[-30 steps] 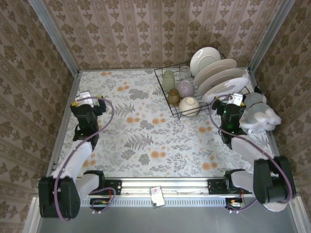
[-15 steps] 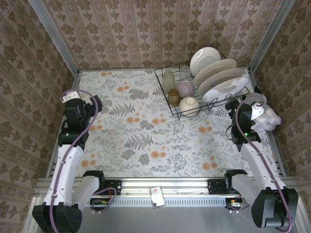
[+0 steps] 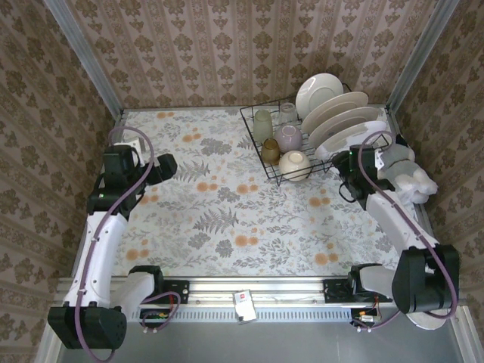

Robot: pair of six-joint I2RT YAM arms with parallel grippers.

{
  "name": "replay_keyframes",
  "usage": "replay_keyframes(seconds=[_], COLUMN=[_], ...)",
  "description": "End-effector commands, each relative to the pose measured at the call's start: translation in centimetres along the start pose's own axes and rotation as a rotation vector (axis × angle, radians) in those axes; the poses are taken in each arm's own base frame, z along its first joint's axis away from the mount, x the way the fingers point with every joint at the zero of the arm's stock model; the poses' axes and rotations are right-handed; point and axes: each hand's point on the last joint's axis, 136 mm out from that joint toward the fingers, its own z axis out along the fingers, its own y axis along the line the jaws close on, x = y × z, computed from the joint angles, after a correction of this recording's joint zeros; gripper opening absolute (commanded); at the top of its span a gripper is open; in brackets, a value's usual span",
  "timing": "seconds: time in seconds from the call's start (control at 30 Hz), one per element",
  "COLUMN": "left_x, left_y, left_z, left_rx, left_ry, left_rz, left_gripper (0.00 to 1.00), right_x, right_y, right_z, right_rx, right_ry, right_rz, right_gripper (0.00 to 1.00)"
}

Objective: Unload the mixed dishes from the dish rack

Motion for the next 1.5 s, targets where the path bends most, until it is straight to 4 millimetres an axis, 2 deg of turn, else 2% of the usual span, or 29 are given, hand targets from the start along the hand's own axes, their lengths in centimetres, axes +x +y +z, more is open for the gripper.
replay_keyframes(seconds=[0.0, 0.2, 0.23, 0.4, 0.5, 0.83, 1.0, 1.2, 1.4, 1.47], left_x=[-0.4, -1.0, -1.0, -1.0, -0.7, 0.0, 0.6, 0.9, 1.5, 1.5], left_y=[-2.1, -3.7, -4.0, -7.5, -8.9, -10.2, -12.3, -12.3, -11.9, -12.0], left_z=[-1.2, -2.2, -2.3, -3.8, -4.3, -4.3, -5.4, -5.3, -4.9, -5.0], left_rx=[0.092, 0.171, 0.187, 0.399, 0.499, 0.582, 0.739, 0.745, 0.724, 0.724], left_ry=[0.011, -0.011, -0.017, -0.060, -0.099, -0.109, -0.107, -0.116, -0.109, -0.116], left_rz=[0.050, 0.082, 0.086, 0.139, 0.163, 0.180, 0.179, 0.186, 0.191, 0.196], left_gripper=[1.00, 1.00, 1.00, 1.00, 1.00, 1.00, 1.00, 1.00, 1.00, 1.00], right_x=[0.3, 1.8, 2.4, 3.3, 3.8, 4.9, 5.6, 6.3, 6.5, 6.8], right_y=[2.1, 3.4, 3.1, 3.2, 2.9, 3.2, 3.2, 2.8, 2.6, 2.5], right_z=[0.6, 2.4, 3.2, 4.1, 4.7, 5.8, 6.3, 6.5, 6.2, 6.3], right_rx=[-0.032, -0.026, -0.003, 0.018, 0.033, 0.039, 0.044, 0.062, 0.078, 0.085], right_ry=[0.025, 0.085, 0.099, 0.110, 0.124, 0.157, 0.181, 0.209, 0.230, 0.246], right_rz=[0.047, 0.069, 0.066, 0.058, 0.067, 0.085, 0.080, 0.062, 0.031, 0.026], right_gripper=[0.66, 0.58, 0.58, 0.57, 0.55, 0.43, 0.34, 0.21, 0.16, 0.11])
